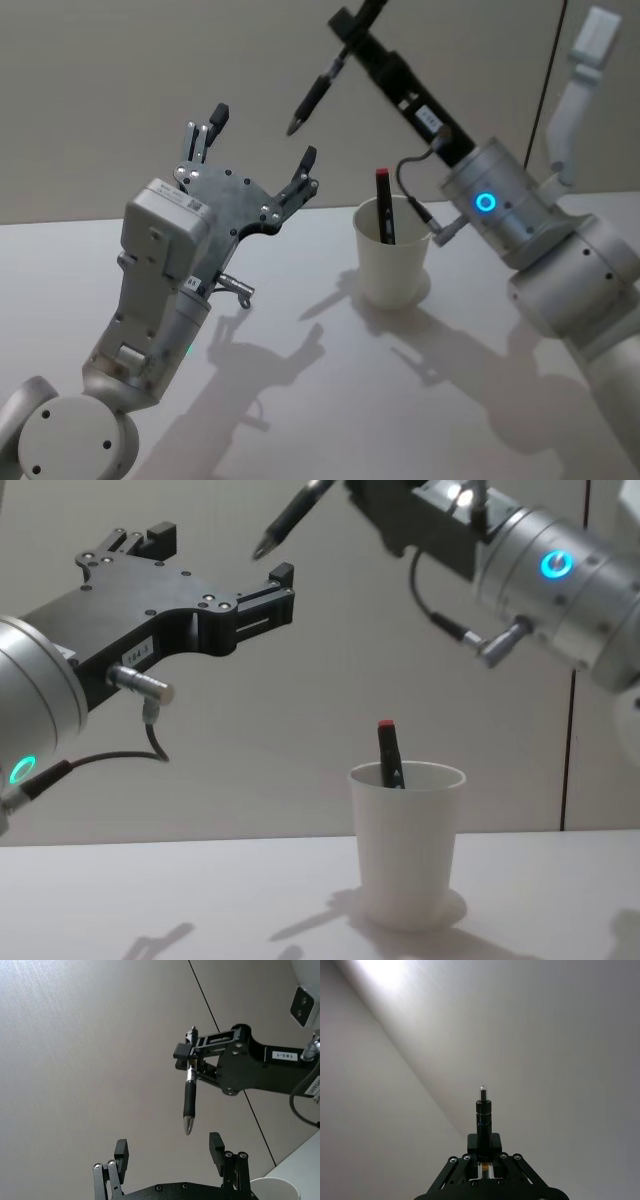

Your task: Place the pen into the pen holder.

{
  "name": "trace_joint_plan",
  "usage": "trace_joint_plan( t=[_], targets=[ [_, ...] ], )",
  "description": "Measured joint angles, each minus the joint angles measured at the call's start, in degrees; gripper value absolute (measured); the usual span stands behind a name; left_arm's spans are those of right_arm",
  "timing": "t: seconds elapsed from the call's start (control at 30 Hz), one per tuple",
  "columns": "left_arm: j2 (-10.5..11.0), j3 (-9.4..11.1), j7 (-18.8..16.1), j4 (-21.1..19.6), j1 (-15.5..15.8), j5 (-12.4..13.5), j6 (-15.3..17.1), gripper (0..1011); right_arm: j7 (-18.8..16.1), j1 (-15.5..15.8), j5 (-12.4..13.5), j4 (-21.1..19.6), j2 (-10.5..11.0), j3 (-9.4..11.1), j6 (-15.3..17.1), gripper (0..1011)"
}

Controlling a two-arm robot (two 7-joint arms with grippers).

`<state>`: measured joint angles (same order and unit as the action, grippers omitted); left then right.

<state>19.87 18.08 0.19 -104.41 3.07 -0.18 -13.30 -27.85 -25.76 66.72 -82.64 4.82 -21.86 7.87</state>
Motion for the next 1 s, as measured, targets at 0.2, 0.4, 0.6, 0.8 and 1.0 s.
trace_joint_plan(
  t=[0.2,0.4,0.6,0.8,1.0],
  targets=[
    [0.0,0.0,0.0,0.0,0.0,0.0,0.0,1001,2.5,1.4,-2.5,-3.2,1.6,0.6,-3.0,147],
    [0.0,0.0,0.0,0.0,0.0,0.0,0.0,1001,5.4,3.1,-6.2,-6.0,3.3,1.0,-5.7,146],
    [0.0,0.0,0.0,0.0,0.0,0.0,0.0,1001,8.1,4.8,-10.1,-8.0,4.9,1.1,-7.8,146],
    [0.0,0.0,0.0,0.0,0.0,0.0,0.0,1001,11.4,6.8,-15.7,-9.8,6.6,1.2,-10.3,146],
    [0.0,0.0,0.0,0.0,0.0,0.0,0.0,1001,15.7,9.0,-22.1,-11.1,8.2,1.0,-12.6,147]
  ],
)
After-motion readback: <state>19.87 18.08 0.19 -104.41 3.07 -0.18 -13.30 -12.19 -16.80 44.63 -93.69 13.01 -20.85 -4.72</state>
